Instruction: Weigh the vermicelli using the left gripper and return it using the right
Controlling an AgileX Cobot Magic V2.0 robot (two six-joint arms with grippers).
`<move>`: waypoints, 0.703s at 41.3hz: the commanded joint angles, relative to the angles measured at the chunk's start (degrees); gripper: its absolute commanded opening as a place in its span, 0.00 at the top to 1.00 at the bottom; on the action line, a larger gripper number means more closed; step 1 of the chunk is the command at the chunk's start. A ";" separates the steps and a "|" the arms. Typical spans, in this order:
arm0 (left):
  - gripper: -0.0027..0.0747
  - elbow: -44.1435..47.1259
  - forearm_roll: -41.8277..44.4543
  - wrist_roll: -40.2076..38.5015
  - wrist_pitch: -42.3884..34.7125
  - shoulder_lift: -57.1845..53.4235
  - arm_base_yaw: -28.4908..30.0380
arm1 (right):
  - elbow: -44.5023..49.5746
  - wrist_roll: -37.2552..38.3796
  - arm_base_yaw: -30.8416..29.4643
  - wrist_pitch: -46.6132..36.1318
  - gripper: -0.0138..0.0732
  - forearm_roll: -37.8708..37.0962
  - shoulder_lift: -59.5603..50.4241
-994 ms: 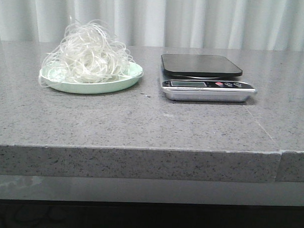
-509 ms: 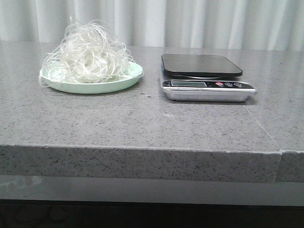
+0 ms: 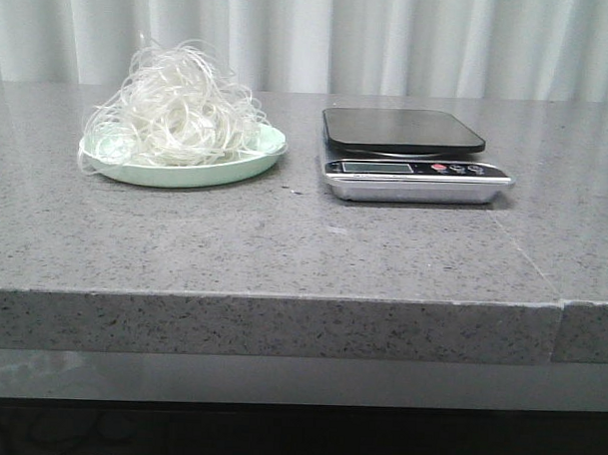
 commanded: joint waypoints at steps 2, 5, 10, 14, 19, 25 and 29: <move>0.78 0.41 -0.58 -0.59 -4.44 -1.19 -0.11 | 2.25 -0.89 -4.69 -6.86 0.67 -0.86 -2.92; 0.78 0.41 -0.58 -0.59 -4.44 -1.19 -0.11 | 6.01 -0.89 -10.00 -12.00 0.67 -0.86 -6.26; 0.78 0.41 -0.58 -0.59 -4.44 -1.19 -0.11 | 13.94 -0.89 -19.20 -21.84 0.67 -0.86 -13.18; 0.78 0.41 -0.58 -0.59 -4.44 -1.19 -0.11 | 20.71 -0.89 -25.68 -28.64 0.67 -0.86 -18.47; 0.78 0.41 -0.58 -0.59 -4.44 -1.19 -0.11 | 28.30 -0.83 -30.13 -35.48 0.67 -0.86 -23.44; 0.78 0.41 -0.58 -0.59 -4.44 -1.19 -0.11 | 36.12 -0.82 -30.43 -41.00 0.67 -0.86 -26.93; 0.78 0.41 -0.58 -0.59 -4.44 -1.19 -0.11 | 40.54 -0.82 -30.63 -46.41 0.67 -0.86 -28.31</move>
